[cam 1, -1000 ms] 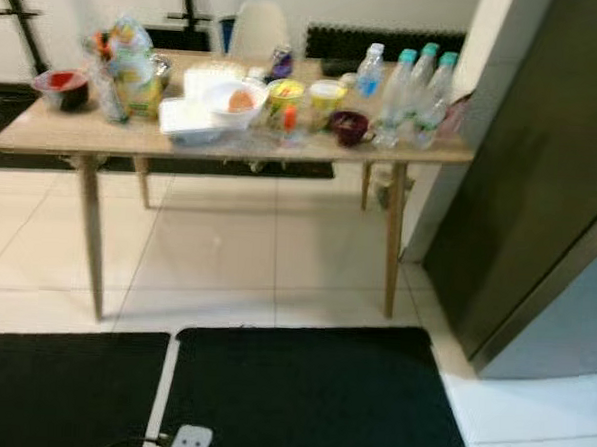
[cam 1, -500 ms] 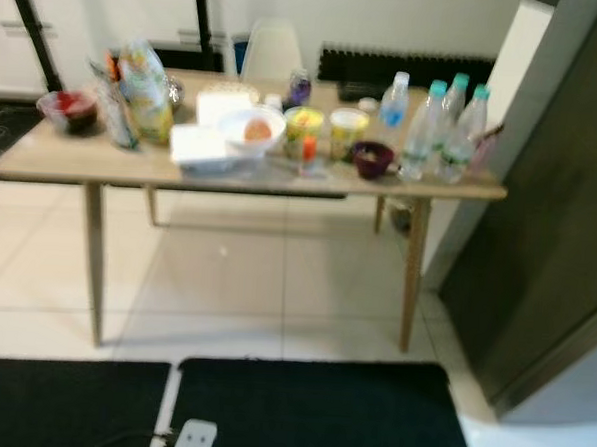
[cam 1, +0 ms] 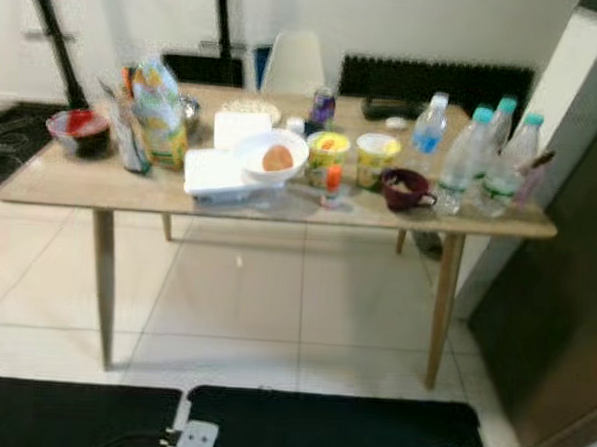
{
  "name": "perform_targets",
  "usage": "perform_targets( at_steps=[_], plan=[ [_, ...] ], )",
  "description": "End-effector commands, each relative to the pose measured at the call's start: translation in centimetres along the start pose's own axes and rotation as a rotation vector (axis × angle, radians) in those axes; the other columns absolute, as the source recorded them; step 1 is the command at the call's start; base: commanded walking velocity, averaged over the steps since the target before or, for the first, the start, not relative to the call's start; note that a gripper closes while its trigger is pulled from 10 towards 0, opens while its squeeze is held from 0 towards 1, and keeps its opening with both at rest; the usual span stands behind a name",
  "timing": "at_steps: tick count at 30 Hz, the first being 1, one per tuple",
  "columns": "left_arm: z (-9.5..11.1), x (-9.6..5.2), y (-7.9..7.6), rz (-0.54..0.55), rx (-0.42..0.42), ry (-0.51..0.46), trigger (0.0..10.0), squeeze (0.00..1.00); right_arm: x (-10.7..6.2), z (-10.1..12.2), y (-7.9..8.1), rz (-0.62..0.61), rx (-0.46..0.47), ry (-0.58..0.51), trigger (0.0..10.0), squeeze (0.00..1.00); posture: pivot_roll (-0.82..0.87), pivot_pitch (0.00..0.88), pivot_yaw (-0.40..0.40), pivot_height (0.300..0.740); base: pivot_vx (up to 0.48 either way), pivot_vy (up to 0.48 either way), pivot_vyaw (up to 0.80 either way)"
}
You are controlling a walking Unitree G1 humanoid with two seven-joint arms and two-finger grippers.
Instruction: Restocking fridge
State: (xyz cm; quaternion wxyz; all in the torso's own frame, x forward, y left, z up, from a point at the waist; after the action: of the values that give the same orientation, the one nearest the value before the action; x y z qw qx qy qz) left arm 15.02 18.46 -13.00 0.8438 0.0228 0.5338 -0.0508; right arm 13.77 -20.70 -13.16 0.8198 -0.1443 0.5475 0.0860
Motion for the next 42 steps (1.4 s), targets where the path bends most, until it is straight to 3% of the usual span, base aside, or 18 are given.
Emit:
perform_targets(
  at_steps=[1, 12, 25, 42],
  plan=[
    [0.00, 0.05, -0.32, -0.008, 0.018, 0.002, 10.0, 0.00, -0.10, -0.94, 0.06, 0.005, -0.010, 0.031, 10.0, 0.00, -0.02, 0.000, -0.018, 0.740, 0.304, 0.000, 0.00],
    [0.00, 0.05, -0.26, -0.004, 0.019, 0.004, 10.0, 0.00, -0.08, -0.86, 0.11, 0.007, -0.008, 0.030, 10.0, 0.00, -0.02, 0.000, -0.017, 0.740, 0.297, 0.000, 0.00],
    [-0.13, 0.04, -0.40, -0.016, 0.036, 0.010, 10.0, 0.00, -0.06, -0.79, 0.29, 0.012, -0.001, 0.029, 10.0, 0.00, -0.02, 0.000, -0.016, 0.740, 0.000, 0.000, 0.00],
    [-0.35, 0.06, -0.76, -0.033, 0.059, 0.019, 10.0, 0.00, -0.05, -0.78, 0.40, 0.014, 0.003, 0.028, 10.0, 0.00, -0.02, 0.000, -0.015, 0.740, 0.000, -0.399, 0.00]
  ],
)
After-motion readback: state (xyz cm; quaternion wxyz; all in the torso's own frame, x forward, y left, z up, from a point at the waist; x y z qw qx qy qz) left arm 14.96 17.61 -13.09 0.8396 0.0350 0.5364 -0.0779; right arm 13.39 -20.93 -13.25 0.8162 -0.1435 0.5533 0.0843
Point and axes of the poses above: a point about 5 cm out from each wrist's last joint towards the gripper, its own x axis pointing out of the wrist towards the gripper, its own z axis along the axis of the wrist's last joint, y = z × x, the point moved 3 cm from there along x, pointing out of the wrist towards the gripper, and after that the axes turned 1 degree about x, right-handed, at the moved point
